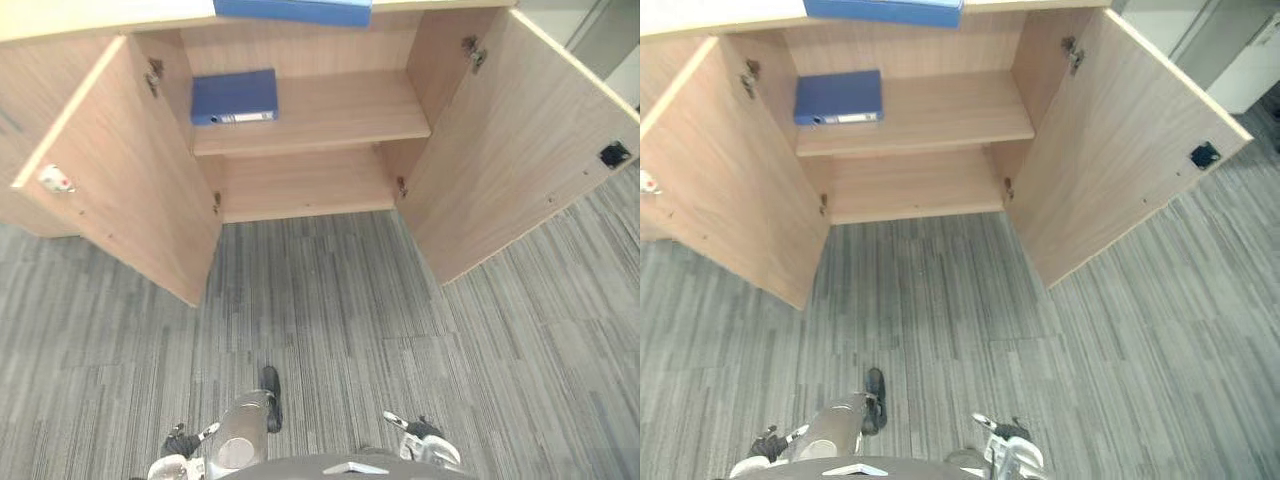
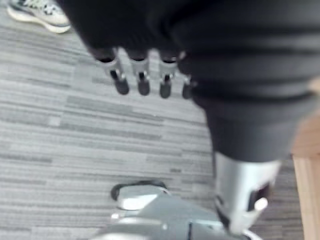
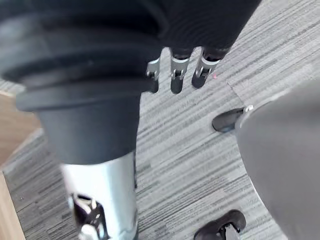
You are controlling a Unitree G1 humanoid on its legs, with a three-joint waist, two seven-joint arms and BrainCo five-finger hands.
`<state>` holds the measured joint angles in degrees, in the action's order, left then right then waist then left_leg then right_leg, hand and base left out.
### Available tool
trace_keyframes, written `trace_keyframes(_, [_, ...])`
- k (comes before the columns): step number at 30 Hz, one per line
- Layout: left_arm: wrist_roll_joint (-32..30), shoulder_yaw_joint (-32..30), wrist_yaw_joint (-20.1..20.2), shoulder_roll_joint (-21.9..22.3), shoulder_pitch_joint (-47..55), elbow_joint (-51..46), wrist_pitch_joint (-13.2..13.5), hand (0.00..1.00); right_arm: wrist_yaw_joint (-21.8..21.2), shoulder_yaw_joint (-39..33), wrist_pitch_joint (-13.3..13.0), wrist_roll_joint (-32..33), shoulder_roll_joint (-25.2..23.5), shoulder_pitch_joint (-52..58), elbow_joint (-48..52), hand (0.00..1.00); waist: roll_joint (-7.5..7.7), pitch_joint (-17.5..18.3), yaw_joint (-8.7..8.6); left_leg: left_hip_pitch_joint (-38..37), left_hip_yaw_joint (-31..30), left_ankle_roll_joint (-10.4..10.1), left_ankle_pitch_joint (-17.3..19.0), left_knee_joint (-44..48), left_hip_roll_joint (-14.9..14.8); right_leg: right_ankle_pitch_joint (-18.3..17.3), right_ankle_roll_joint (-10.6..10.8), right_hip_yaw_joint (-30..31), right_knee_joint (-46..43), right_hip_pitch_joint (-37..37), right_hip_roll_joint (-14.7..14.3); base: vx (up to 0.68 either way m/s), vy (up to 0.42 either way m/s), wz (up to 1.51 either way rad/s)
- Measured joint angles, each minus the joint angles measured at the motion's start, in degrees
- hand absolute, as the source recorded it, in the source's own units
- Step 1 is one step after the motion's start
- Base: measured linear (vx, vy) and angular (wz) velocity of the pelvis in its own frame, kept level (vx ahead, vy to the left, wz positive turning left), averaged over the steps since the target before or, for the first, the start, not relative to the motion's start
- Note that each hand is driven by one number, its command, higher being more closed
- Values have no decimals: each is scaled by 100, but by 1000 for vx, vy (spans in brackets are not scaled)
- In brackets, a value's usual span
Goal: Walk over to the cabinet, pick up the folder, carry it to the office cabinet, place the folder inside the office cabinet, then close the office cabinet door
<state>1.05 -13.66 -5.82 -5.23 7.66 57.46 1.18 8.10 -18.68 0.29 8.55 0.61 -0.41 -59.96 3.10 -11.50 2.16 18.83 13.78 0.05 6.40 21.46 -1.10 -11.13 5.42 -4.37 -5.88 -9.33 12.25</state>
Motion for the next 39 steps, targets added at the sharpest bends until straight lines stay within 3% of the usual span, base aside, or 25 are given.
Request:
trace_keyframes(2, [3,-32,2,-29,1,7,-2,0,-4,-69,-2,-16,-21,3,10,0,36,13,64,-320,229,184,309,126,38,62,77,260,-826,232,150,542,305,-45])
trace_keyframes(4, [66,10,2,0,38,-12,-4,0,-14,-48,-8,-109,-16,2,65,0,-1,-7,54,-999,362,332,472,-113,59,391,261,480,-2626,801,225,489,227,-53])
trace_keyframes(5, [113,23,3,-16,28,-19,-2,0,-16,-24,-9,-140,-12,-2,111,0,-25,-21,6,-1279,362,364,511,-257,65,355,252,477,-3488,1117,209,352,117,-28])
trace_keyframes(6, [115,30,2,-16,12,-55,1,0,-17,47,-8,-199,7,-3,222,0,-68,-47,-47,-1666,356,346,555,-506,72,113,153,286,-4369,1540,174,269,72,-19])
trace_keyframes(8, [137,43,0,0,-41,-52,0,0,-16,64,-9,-222,10,3,308,0,-81,-58,-87,-2257,357,331,566,-956,69,-283,-77,-129,-4807,1965,89,327,44,-15])
trace_keyframes(9, [169,41,0,11,-80,-51,0,0,-21,118,-12,-211,18,12,351,0,-94,-66,-124,-2558,352,330,566,-1149,35,-507,-209,-438,-4639,2205,0,314,-1,-3])
trace_keyframes(12, [215,37,-3,29,-181,-49,9,0,-19,232,-22,-204,7,23,539,0,-103,-68,-219,-2817,306,297,584,-1294,-55,-565,-273,-865,-3523,2663,-248,301,-87,23])
trace_keyframes(14, [213,33,-9,71,-246,-47,12,0,-21,232,-50,-194,3,33,557,0,-103,-71,-280,-3006,139,39,686,-1422,-79,29,-332,-896,-2091,2764,-457,391,-197,51])
trace_keyframes(15, [213,29,-8,68,-249,-52,18,0,-27,225,-52,-174,-15,89,545,0,-37,-58,-273,-3124,-12,-129,772,-1498,-3,867,-442,-832,-1559,2718,-472,361,-191,50])
trace_keyframes(16, [212,20,-13,165,-304,2,14,0,-38,207,-52,-171,68,40,545,0,-194,-54,-255,-3300,-153,-287,849,-1552,-137,977,-544,-878,-1776,2661,-542,342,-193,41])
trace_keyframes(18, [205,-16,0,456,-318,-10,52,0,-45,119,-57,-195,145,42,597,0,-496,35,-267,-3274,-252,-371,794,-1474,-366,548,-603,-1084,-1823,2600,-665,364,-215,32])
trace_keyframes(20, [171,-142,20,576,-367,-19,51,0,-46,45,-51,-198,127,55,625,0,-521,6,-280,-3045,-322,-424,815,-727,-566,366,-630,-1221,-1743,2331,-751,296,-220,36])
trace_keyframes(22, [112,-336,40,632,-363,-160,68,0,-41,82,-31,-211,105,162,694,0,-513,-47,-256,-2281,-446,-670,759,1252,-982,243,-657,-1347,-1450,1813,-900,271,-201,27])
trace_keyframes(24, [123,-492,44,658,-349,-299,77,0,-27,180,-34,-207,125,244,754,0,-523,-81,-143,-1512,-349,-652,836,2985,-1417,68,-768,-1323,-1255,1330,-1139,250,-109,-16])
trace_keyframes(26, [163,-492,45,673,-350,-397,77,0,-26,169,-10,-201,105,245,752,0,-516,-67,-76,-1127,-68,-588,986,3033,-1477,-10,-753,-1208,-1110,1050,-1178,250,-38,-40])
trace_keyframes(29, [169,-543,44,746,-350,-484,82,0,-5,153,-9,-196,104,234,758,0,-517,-66,4,-809,281,-487,1064,1888,-1319,-10,-687,-1010,-884,778,-1142,286,60,-41])
trace_keyframes(30, [203,-560,45,767,-360,-514,101,0,4,143,-3,-197,98,250,743,0,-491,-65,36,-652,228,-445,961,883,-1056,-85,-566,-874,-811,637,-1023,339,151,-36])
trace_keyframes(31, [216,-559,41,767,-362,-510,111,0,3,132,-3,-197,96,257,726,0,-481,-60,42,-632,150,-439,827,511,-934,-114,-504,-838,-791,587,-970,357,194,-48])
trace_keyframes(32, [229,-548,38,780,-357,-492,123,0,2,108,-3,-199,91,305,693,0,-440,-9,88,-738,-7,-293,206,-36,-719,-183,-295,-688,-788,505,-875,380,229,-53])
trace_keyframes(33, [229,-556,33,786,-329,-433,124,0,-1,113,0,-204,72,363,609,0,-357,140,130,-870,30,67,-45,-171,-521,-256,-148,-496,-740,457,-768,511,301,-47])
trace_keyframes(34, [223,-548,34,729,-328,-398,122,0,-2,105,1,-207,32,364,568,0,-319,219,97,-893,71,65,44,-148,-437,-287,-96,-464,-695,412,-652,460,258,-41])
trace_keyframes(35, [226,-551,39,657,-322,-384,117,0,-7,60,4,-231,-47,401,530,0,-165,323,82,-909,233,184,246,-60,-359,-316,-34,-401,-763,417,-503,474,239,-34])
trace_keyframes(37, [227,-543,38,624,-350,-324,118,0,-10,40,4,-249,-131,401,532,0,-106,307,145,-1170,383,312,445,-52,-272,-311,-13,-324,-1437,593,-356,446,218,-40])
trace_keyframes(39, [223,-394,36,528,-358,-217,67,0,-26,51,5,-413,-63,375,557,0,-152,255,54,-1725,368,411,577,-320,-129,-237,191,-231,-3313,1280,-102,359,159,-10])
